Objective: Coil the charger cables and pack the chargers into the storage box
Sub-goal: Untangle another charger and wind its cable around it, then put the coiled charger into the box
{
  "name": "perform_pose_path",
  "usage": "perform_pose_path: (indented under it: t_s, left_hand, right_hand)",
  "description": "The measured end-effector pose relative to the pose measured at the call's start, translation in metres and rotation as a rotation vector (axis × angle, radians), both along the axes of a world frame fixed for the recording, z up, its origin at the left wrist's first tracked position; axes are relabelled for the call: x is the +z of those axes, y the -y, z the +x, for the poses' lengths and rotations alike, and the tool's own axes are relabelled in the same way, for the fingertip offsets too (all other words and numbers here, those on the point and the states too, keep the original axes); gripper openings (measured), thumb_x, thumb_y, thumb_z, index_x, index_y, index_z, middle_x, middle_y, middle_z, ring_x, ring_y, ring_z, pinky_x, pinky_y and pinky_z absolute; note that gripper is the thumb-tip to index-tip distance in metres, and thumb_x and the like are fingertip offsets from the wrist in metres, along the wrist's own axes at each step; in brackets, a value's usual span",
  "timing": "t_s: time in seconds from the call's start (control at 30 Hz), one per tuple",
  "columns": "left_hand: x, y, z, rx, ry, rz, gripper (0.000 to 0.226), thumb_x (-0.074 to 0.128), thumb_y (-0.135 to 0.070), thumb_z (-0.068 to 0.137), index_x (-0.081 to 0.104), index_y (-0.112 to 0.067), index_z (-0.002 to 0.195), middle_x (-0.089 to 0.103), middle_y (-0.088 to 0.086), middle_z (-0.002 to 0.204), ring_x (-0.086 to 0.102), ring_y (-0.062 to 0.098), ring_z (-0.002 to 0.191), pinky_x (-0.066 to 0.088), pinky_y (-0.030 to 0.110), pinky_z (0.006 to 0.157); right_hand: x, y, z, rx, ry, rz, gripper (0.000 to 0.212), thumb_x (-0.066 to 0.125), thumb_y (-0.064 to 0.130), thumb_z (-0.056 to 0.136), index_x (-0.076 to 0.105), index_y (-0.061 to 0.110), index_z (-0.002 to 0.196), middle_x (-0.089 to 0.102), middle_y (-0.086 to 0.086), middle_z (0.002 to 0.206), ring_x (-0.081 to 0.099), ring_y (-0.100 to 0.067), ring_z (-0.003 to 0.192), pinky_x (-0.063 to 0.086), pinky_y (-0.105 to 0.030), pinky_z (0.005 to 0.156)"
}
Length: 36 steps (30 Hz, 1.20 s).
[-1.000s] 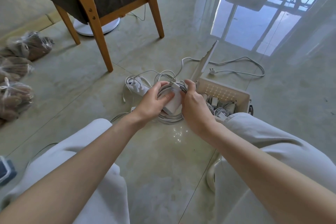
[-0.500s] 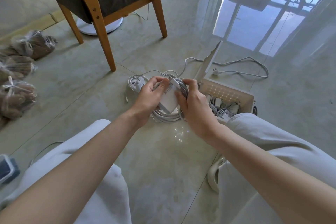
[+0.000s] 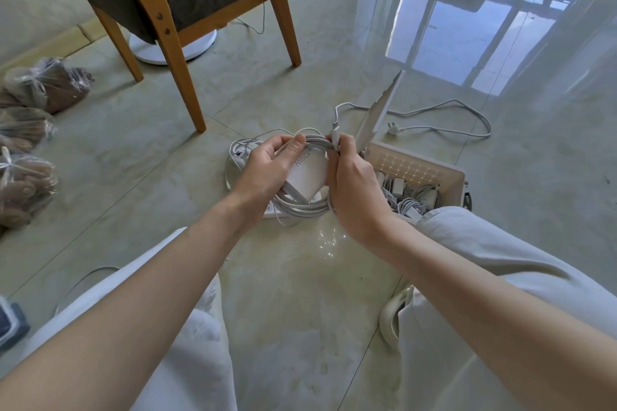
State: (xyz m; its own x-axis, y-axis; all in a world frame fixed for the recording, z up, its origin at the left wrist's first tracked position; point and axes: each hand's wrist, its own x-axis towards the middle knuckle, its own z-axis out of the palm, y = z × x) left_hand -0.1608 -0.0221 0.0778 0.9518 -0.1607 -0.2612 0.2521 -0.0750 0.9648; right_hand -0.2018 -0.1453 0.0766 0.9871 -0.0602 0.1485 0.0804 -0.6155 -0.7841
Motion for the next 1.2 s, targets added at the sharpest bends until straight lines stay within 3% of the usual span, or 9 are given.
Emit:
perform_pose_path:
  t_s: [0.2, 0.4, 0.57, 0.73, 0.83, 0.9, 0.97, 1.1, 1.2]
  left_hand:
    - [-0.004, -0.008, 0.006, -0.054, 0.297, 0.354, 0.04, 0.057, -0.05, 0.084, 0.063, -0.011, 0.089, 0.067, 0.015, 0.083, 0.061, 0.032, 0.078, 0.051, 0.042, 0.069]
    - [-0.005, 0.007, 0.001, 0.17, 0.1, 0.217, 0.052, 0.057, -0.053, 0.081, 0.059, -0.001, 0.083, 0.062, 0.017, 0.076, 0.058, 0.029, 0.069, 0.052, 0.048, 0.069]
    - [-0.004, 0.009, 0.003, 0.24, -0.11, 0.002, 0.024, 0.063, -0.036, 0.088, 0.061, -0.013, 0.08, 0.062, 0.011, 0.081, 0.058, 0.024, 0.075, 0.048, 0.038, 0.072]
    - [-0.006, 0.009, 0.001, 0.25, -0.145, -0.017, 0.022, 0.062, -0.034, 0.089, 0.06, -0.013, 0.084, 0.064, 0.009, 0.079, 0.06, 0.024, 0.075, 0.05, 0.038, 0.074]
    - [-0.005, 0.01, -0.003, 0.268, -0.121, -0.027, 0.024, 0.062, -0.036, 0.089, 0.059, -0.012, 0.085, 0.063, 0.011, 0.082, 0.059, 0.026, 0.077, 0.05, 0.04, 0.076]
    - [-0.004, 0.015, -0.003, 0.285, -0.093, -0.048, 0.024, 0.06, -0.036, 0.09, 0.058, -0.013, 0.084, 0.062, 0.012, 0.085, 0.058, 0.025, 0.078, 0.049, 0.04, 0.075]
    - [-0.003, 0.019, -0.003, 0.308, -0.057, -0.05, 0.025, 0.058, -0.038, 0.091, 0.057, -0.014, 0.085, 0.061, 0.011, 0.087, 0.058, 0.024, 0.079, 0.049, 0.04, 0.075]
    - [-0.005, 0.03, 0.003, 0.281, -0.107, -0.136, 0.045, 0.05, -0.042, 0.094, 0.055, -0.003, 0.117, 0.064, 0.017, 0.103, 0.061, 0.025, 0.088, 0.053, 0.043, 0.083]
    - [-0.008, 0.037, 0.016, 0.112, -0.2, -0.213, 0.047, 0.042, -0.039, 0.098, 0.052, -0.004, 0.128, 0.062, 0.018, 0.115, 0.059, 0.025, 0.097, 0.049, 0.044, 0.092]
  right_hand:
    - [-0.002, -0.005, 0.002, -0.011, -0.066, 0.141, 0.016, 0.036, 0.012, 0.098, 0.04, 0.009, 0.113, 0.059, -0.009, 0.093, 0.053, -0.027, 0.084, 0.036, -0.03, 0.068]
    - [0.0, -0.01, 0.007, -0.178, -0.091, 0.326, 0.022, 0.045, 0.018, 0.097, 0.043, 0.011, 0.117, 0.055, 0.002, 0.095, 0.049, -0.011, 0.085, 0.035, -0.007, 0.059]
    - [-0.004, -0.008, 0.013, -0.218, -0.12, 0.367, 0.021, 0.047, 0.022, 0.096, 0.05, 0.014, 0.115, 0.058, 0.002, 0.093, 0.053, -0.013, 0.086, 0.036, -0.013, 0.061]
    - [-0.016, -0.007, 0.017, -0.267, -0.203, 0.509, 0.013, 0.052, 0.029, 0.094, 0.052, 0.021, 0.104, 0.064, -0.008, 0.101, 0.06, -0.023, 0.093, 0.049, -0.037, 0.082]
    - [-0.011, -0.006, 0.015, -0.227, -0.26, 0.602, 0.022, 0.05, 0.036, 0.094, 0.05, 0.018, 0.106, 0.061, -0.008, 0.099, 0.059, -0.02, 0.09, 0.047, -0.037, 0.082]
    - [-0.005, -0.001, 0.015, -0.194, -0.32, 0.535, 0.03, 0.044, 0.043, 0.095, 0.045, 0.015, 0.106, 0.057, -0.003, 0.099, 0.056, -0.019, 0.097, 0.045, -0.035, 0.085]
    - [0.002, 0.007, 0.016, -0.138, -0.373, 0.358, 0.035, 0.037, 0.048, 0.096, 0.043, 0.014, 0.101, 0.052, 0.001, 0.093, 0.051, -0.019, 0.093, 0.039, -0.028, 0.073]
    - [0.011, 0.026, 0.026, -0.062, -0.324, 0.137, 0.039, 0.034, 0.05, 0.096, 0.045, 0.013, 0.091, 0.048, 0.003, 0.077, 0.044, -0.012, 0.068, 0.028, -0.017, 0.05]
    - [0.007, 0.045, 0.039, -0.052, -0.269, 0.023, 0.038, 0.032, 0.048, 0.097, 0.047, 0.013, 0.088, 0.05, 0.0, 0.078, 0.046, -0.016, 0.07, 0.031, -0.026, 0.054]
